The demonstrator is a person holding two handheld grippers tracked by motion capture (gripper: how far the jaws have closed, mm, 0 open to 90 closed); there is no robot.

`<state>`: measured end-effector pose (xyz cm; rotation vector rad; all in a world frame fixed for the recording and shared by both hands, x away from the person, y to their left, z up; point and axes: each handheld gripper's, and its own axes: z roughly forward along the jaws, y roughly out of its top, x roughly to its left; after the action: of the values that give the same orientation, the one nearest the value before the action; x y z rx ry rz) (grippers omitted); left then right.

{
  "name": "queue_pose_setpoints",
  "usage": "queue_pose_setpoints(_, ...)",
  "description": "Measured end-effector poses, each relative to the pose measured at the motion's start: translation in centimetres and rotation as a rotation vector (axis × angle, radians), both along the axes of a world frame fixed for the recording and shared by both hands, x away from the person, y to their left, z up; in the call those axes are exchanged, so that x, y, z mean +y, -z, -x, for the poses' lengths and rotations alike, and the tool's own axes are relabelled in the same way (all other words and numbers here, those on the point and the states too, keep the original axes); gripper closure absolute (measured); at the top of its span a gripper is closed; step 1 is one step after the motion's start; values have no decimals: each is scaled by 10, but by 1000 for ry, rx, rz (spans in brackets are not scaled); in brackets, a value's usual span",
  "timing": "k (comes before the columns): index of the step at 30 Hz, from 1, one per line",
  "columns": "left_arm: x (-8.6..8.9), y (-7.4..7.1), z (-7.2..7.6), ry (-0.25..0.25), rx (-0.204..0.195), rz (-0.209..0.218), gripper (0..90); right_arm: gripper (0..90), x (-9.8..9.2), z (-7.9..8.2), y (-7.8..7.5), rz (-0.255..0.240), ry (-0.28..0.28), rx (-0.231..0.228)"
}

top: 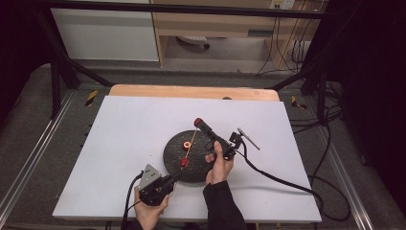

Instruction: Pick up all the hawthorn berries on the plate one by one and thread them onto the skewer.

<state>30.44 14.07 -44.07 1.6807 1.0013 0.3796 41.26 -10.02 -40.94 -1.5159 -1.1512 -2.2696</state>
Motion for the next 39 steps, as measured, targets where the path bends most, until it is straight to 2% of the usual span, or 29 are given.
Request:
queue_pose_setpoints(1, -1, 0, -1, 3, 6, 7, 884, 642, 0, 0, 0, -1, -3, 2)
queue_pose_setpoints(4, 0, -7, -2, 1, -21, 16, 885, 642, 2, 0, 3, 16, -23, 16)
queue_pose_setpoints(7, 3, -10, -5, -11, -20, 25, 885, 643, 5, 1, 11, 2, -23, 27)
queue_pose_setpoints(11, 4, -12, -14, -15, -1, 22, 884, 643, 8, 3, 14, 37, -33, 23)
queue_pose_setpoints(15, 1, -19, -22, -23, -4, 28, 884, 657, 9, 5, 14, 81, -42, 13)
queue_pose_setpoints(16, 1, -21, -25, -23, -1, 34, 884, 869, 9, 6, 15, 90, -52, 2)
queue_pose_setpoints(18, 2, -26, -32, -20, 9, 50, 884, 849, 10, 9, 16, 99, -51, -1)
queue_pose_setpoints(20, 1, -29, -35, -16, -16, 31, 884, 813, 11, 9, 18, 121, -50, 4)
queue_pose_setpoints(22, 0, -31, -35, -11, -23, 24, 884, 801, 11, 10, 19, 148, -39, -7)
queue_pose_setpoints(30, 11, -23, -31, -2, -14, -2, 884, 750, 9, 11, 13, 240, -30, -44)
queue_pose_setpoints(33, 18, -21, -27, 12, -20, -28, 884, 683, 8, 11, 11, 300, -27, -59)
queue_pose_setpoints(37, 25, -17, -22, 33, -16, -62, 884, 537, 4, 11, 6, 364, -54, -96)
queue_pose_setpoints(39, 27, -14, -19, 54, -11, -56, 884, 490, 3, 9, 4, 372, -83, -113)
